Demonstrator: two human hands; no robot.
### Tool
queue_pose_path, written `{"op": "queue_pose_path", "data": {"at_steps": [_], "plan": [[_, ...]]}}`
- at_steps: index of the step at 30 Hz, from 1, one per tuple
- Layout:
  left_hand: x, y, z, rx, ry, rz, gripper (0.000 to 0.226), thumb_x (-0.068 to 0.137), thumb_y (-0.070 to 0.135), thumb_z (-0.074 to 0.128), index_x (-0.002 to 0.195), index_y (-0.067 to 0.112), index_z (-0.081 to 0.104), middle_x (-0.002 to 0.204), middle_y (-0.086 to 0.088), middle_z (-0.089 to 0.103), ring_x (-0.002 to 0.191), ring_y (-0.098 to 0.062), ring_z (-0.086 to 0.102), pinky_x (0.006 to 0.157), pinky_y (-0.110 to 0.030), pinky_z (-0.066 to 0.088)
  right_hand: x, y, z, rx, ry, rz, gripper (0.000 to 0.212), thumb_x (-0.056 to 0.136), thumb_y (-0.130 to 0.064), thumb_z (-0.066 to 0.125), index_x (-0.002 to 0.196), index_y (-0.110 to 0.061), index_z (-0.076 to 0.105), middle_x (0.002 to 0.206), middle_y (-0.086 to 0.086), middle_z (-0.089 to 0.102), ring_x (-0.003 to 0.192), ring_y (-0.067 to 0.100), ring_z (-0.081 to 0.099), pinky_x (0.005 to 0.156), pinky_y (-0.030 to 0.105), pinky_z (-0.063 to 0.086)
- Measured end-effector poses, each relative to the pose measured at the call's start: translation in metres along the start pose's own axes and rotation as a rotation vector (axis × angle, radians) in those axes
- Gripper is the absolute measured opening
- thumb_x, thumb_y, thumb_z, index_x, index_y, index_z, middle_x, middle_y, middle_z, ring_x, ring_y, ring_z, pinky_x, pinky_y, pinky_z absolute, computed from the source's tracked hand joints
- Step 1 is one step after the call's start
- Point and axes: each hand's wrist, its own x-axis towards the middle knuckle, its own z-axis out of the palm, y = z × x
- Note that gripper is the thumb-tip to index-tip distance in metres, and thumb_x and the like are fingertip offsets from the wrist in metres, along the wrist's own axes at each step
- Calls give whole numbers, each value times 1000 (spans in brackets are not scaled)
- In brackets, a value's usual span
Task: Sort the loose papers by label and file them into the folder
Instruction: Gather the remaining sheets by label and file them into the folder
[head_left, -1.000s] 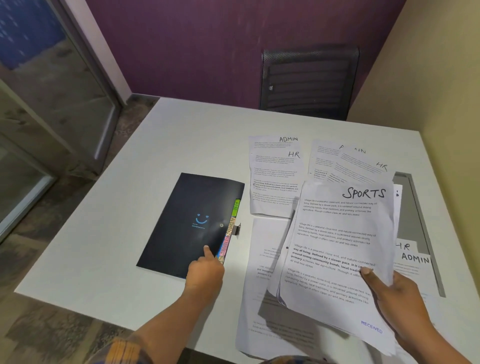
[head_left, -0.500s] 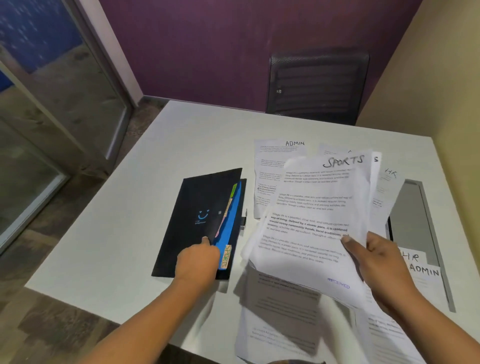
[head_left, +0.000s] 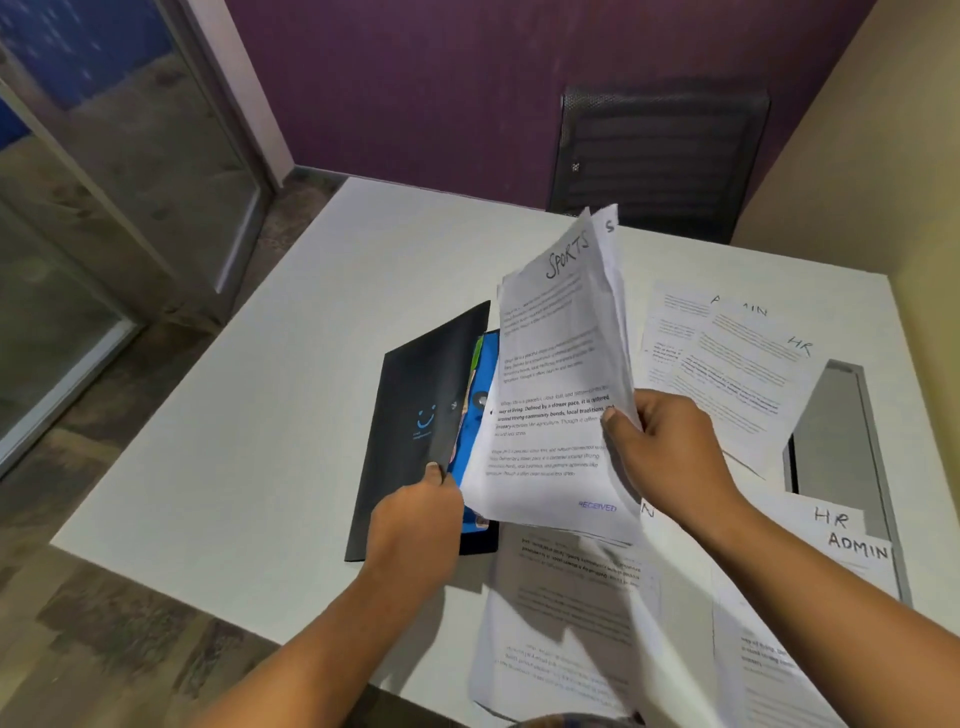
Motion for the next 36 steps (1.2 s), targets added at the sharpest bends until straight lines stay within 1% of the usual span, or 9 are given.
{"op": "queue_pose_path", "data": {"at_steps": [3, 6, 10, 13, 21, 26, 28, 32, 36], "plan": [[-2, 3, 0, -17, 15, 1, 57, 91, 26, 62, 141, 10, 39, 122, 0, 62, 94, -20, 66, 76, -32, 55, 5, -7, 5, -81, -16, -9, 37, 95, -16, 54, 58, -12, 49, 47, -1, 50, 42, 11, 43, 37, 15, 29], [-3, 3, 2, -13, 39, -6, 54, 90, 18, 58, 141, 9, 41, 120, -1, 64, 92, -24, 68, 77, -36, 55, 9, -12, 10, -124, -46, -15, 30, 95, -17, 54, 68, -4, 60, 55, 3, 58, 47, 13, 48, 37, 15, 30], [-4, 3, 1, -11, 60, -4, 56, 90, 12, 56, 143, 9, 40, 124, -4, 63, 90, -27, 68, 74, -37, 55, 10, -17, 20, -136, -88, -34, 29, 95, -19, 52, 76, -1, 66, 69, 11, 70, 62, 25, 64, 52, 28, 45], [-6, 2, -2, -5, 71, -5, 54, 89, 11, 56, 141, 9, 42, 130, -4, 60, 92, -27, 68, 75, -37, 54, 7, -19, 22, -158, -96, -46, 29, 94, -20, 52, 76, 0, 65, 70, 12, 71, 66, 29, 66, 57, 35, 53], [-11, -1, -6, -30, 35, 25, 63, 86, 11, 61, 145, 10, 38, 152, -7, 42, 101, -30, 67, 81, -39, 55, -2, -23, 20, -218, -159, -17, 29, 93, -15, 51, 73, 1, 63, 60, 10, 64, 48, 20, 49, 48, 26, 38], [-14, -3, -6, -60, 55, 28, 67, 95, 31, 56, 152, 13, 26, 147, -1, 49, 108, -23, 65, 87, -31, 54, -11, -25, 15, -245, -163, 17, 25, 89, -12, 54, 72, 3, 64, 55, 9, 61, 47, 20, 47, 47, 25, 35], [-14, -6, -2, -94, 71, 30, 69, 93, 37, 60, 151, 14, 30, 146, -2, 50, 104, -22, 67, 85, -31, 56, -10, -27, 16, -245, -185, 37, 23, 87, -11, 56, 69, 2, 61, 55, 6, 59, 48, 21, 49, 47, 25, 35], [-15, -7, 2, -123, 56, 60, 65, 83, 22, 72, 141, 11, 47, 148, -11, 49, 93, -31, 71, 77, -38, 60, -3, -37, 26, -247, -224, 59, 23, 88, -13, 58, 68, -1, 60, 60, 6, 60, 50, 21, 52, 44, 22, 36], [-21, -8, -4, -117, 102, 48, 67, 83, 8, 63, 146, 9, 41, 154, -10, 40, 97, -32, 69, 80, -36, 56, 5, -47, 26, -302, -230, 54, 19, 86, -13, 60, 72, 0, 64, 62, 7, 63, 51, 19, 54, 41, 21, 35]]}}
